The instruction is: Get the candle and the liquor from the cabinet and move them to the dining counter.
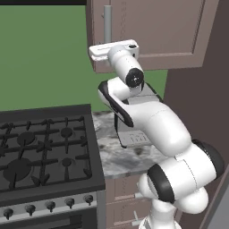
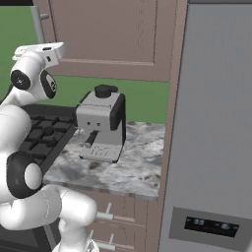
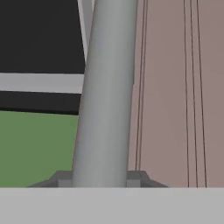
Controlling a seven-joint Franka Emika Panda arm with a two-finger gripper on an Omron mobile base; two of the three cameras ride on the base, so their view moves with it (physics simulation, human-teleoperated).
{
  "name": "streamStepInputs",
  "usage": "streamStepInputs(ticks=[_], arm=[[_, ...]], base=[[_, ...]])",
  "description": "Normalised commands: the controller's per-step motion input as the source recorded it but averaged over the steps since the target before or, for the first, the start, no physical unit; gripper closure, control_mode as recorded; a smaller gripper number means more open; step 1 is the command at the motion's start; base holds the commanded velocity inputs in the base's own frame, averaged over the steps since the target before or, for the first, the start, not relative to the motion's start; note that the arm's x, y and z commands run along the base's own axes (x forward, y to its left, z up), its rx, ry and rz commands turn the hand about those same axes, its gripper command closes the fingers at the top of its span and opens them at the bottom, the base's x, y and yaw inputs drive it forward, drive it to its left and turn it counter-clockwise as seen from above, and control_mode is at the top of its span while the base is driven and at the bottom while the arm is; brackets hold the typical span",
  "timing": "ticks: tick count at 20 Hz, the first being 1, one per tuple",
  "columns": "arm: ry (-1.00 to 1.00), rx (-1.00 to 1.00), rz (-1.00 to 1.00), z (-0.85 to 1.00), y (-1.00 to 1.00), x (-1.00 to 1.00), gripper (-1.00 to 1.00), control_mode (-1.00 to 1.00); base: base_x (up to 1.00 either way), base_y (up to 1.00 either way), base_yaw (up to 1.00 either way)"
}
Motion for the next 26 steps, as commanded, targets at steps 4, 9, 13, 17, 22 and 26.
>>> streamStepInputs(ticks=[4, 9, 13, 17, 22, 26], arm=[[0.00, 0.00, 0.00, 0.00, 0.00, -0.03, 1.00, -1.00], [0.00, 0.00, -0.04, 0.00, -0.07, -0.21, 1.00, -1.00], [0.00, 0.00, -0.10, 0.00, -0.15, -0.34, 1.00, -1.00], [0.00, 0.00, -0.10, 0.00, -0.32, -0.48, 1.00, -1.00], [0.00, 0.00, -0.09, 0.00, -0.51, -0.56, 1.00, -1.00], [0.00, 0.00, -0.07, 0.00, -0.59, -0.58, 1.00, -1.00]], base=[[0.00, 0.00, 0.00], [0.00, 0.00, 0.00], [0.00, 0.00, 0.00], [0.00, 0.00, 0.00], [0.00, 0.00, 0.00], [0.00, 0.00, 0.00]])
